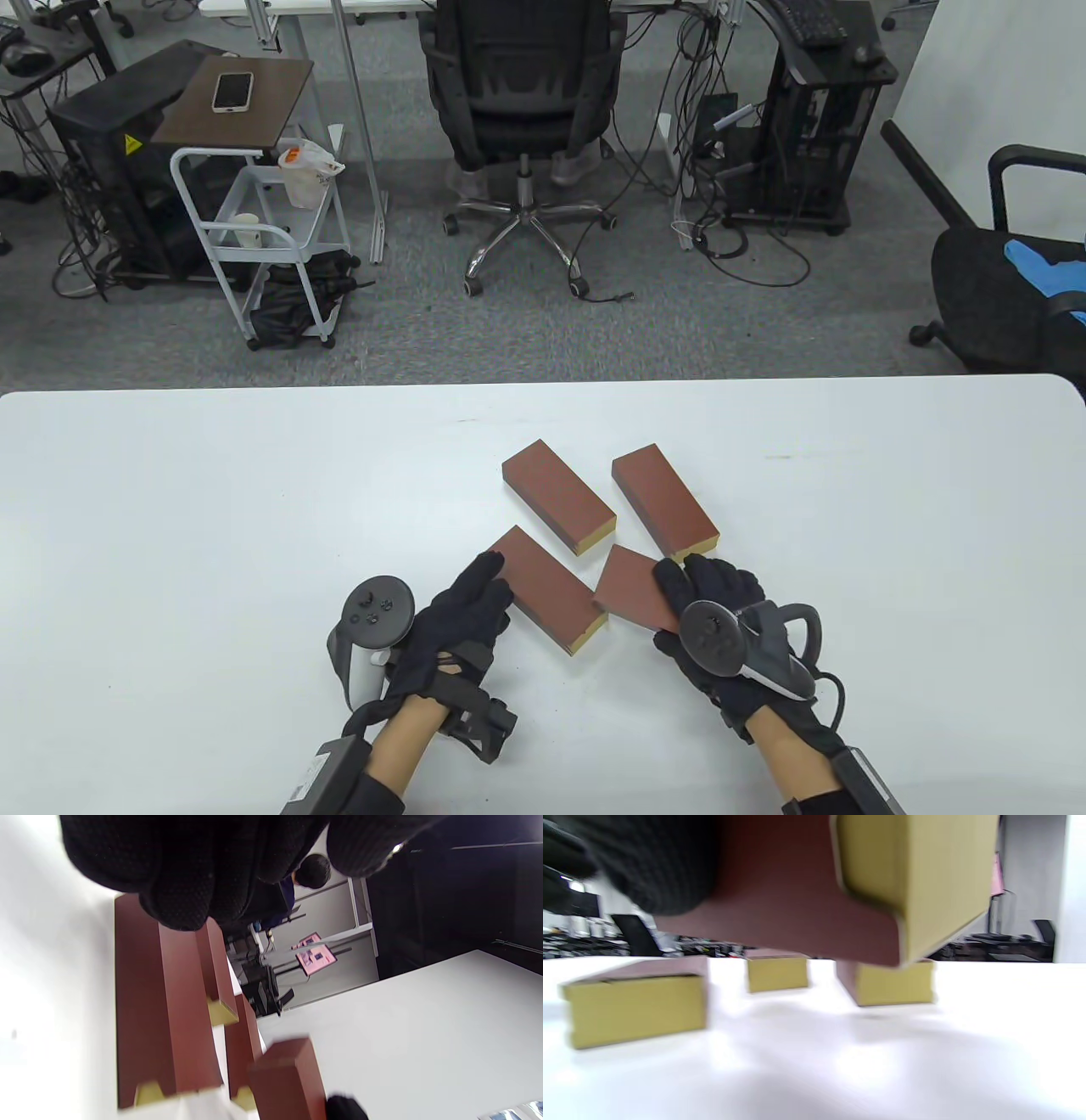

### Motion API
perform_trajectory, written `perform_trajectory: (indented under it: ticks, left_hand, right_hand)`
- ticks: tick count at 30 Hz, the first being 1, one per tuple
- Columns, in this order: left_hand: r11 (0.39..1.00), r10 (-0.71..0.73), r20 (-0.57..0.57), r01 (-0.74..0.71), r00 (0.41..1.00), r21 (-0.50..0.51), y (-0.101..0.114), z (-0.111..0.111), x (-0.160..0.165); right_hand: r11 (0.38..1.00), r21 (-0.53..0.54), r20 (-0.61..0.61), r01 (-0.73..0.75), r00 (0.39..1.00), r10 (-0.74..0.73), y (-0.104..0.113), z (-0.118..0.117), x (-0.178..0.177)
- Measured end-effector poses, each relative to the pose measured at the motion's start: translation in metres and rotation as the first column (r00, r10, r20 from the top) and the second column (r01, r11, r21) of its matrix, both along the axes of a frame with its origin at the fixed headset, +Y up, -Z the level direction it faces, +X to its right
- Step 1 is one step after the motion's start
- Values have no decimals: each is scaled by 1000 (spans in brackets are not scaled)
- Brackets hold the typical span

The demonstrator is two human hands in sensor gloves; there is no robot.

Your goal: Slide to open storage boxes and store sunglasses

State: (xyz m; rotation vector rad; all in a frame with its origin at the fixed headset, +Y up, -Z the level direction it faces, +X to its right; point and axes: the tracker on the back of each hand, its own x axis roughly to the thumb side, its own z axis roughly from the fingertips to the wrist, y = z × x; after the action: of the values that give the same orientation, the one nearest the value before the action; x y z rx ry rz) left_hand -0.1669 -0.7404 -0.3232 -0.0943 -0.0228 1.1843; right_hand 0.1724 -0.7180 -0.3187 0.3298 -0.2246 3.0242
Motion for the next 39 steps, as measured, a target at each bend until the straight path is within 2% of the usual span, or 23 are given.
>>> perform_trajectory:
  ticks: [4, 9, 19, 23, 27, 30, 36, 39]
  left_hand:
    - [995, -85, -36, 87, 996, 48, 5, -2, -8]
    - [978, -185, -56, 190, 981, 86, 5, -3, -12]
    - [954, -271, -67, 277, 960, 114, 7, -5, -15]
    - [944, -294, -66, 301, 954, 136, 9, -1, -14]
    - [927, -337, -53, 342, 940, 152, 12, 0, -9]
    - [923, -344, -44, 347, 938, 164, 16, 1, -5]
    - [900, -385, -46, 386, 922, 201, 30, 3, 6]
    - [868, -441, -39, 437, 897, 234, 42, 3, 15]
  right_hand:
    - [997, -78, 82, -13, 996, 20, -10, -6, 13]
    - [981, -175, 96, -81, 991, 99, -24, -10, 14]
    - [958, -275, 106, -81, 988, 114, -38, -14, 17]
    - [957, -282, 112, -75, 987, 111, -39, -15, 21]
    - [966, -259, 118, 8, 993, 24, -27, -14, 26]
    - [987, -117, 80, 108, 992, -99, -11, -12, 26]
    - [996, -38, 63, 82, 995, -80, 24, -7, 15]
    - [997, -17, 70, 80, 994, -79, 41, -8, 9]
